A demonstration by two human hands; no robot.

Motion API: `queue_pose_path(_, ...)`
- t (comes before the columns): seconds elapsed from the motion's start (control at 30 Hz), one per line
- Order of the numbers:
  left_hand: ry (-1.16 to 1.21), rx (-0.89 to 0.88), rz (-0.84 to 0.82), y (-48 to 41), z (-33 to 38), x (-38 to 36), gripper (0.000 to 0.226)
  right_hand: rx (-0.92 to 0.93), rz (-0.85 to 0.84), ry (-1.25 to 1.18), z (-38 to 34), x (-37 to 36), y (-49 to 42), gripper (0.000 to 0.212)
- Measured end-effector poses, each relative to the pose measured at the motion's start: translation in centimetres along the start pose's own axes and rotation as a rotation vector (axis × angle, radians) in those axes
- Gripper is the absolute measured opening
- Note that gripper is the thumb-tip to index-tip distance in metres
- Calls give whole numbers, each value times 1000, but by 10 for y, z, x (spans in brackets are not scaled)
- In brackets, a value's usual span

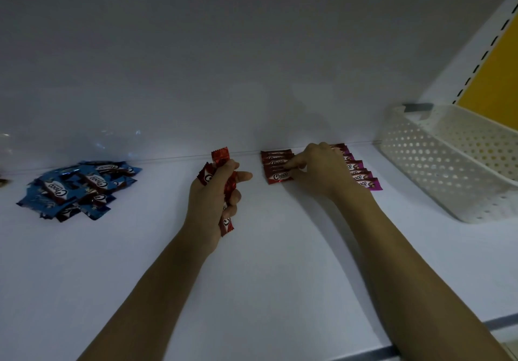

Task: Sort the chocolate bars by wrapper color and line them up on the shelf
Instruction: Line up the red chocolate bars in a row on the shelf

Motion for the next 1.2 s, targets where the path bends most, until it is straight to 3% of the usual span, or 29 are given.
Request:
queue_pose_path(0.57, 21, 10, -5, 1, -1, 1, 17, -39, 6, -25, 4, 1, -1, 19)
queue_pose_path(0.8, 37, -16, -4, 1, 0, 1, 9, -40, -2, -6, 6, -1, -1, 16)
queue_pose_path(0.87, 28, -30, -10, 1, 0, 1, 10, -34, 3, -179, -1, 2, 0, 12)
queue_pose_path(0.97, 18, -38, -25, 1, 1, 0, 14, -76, -176, -837, -33, 12, 9, 11)
queue_pose_path(1.0, -7, -40, -38, 1, 1, -1, 16, -73, -245, -945, -43, 12, 13, 12)
queue_pose_path(1.1, -73, -47, -68, 1, 0, -3, 18, -41, -331, -1046, -59, 7, 19, 13)
queue_pose_path(1.2, -30, -8, -50, 0, 0, -2, 28, -131, -384, -1231, -54, 6, 17, 15)
Point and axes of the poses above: each hand's wrist, its own y-axis away from the middle knuckle, its own x-axis out of the back of the hand, z = x × y, the point moved 5 cm from there along -y, towards the middle knuckle, and after that the axes turned 7 degrees about -x, right-handed, at the moved point
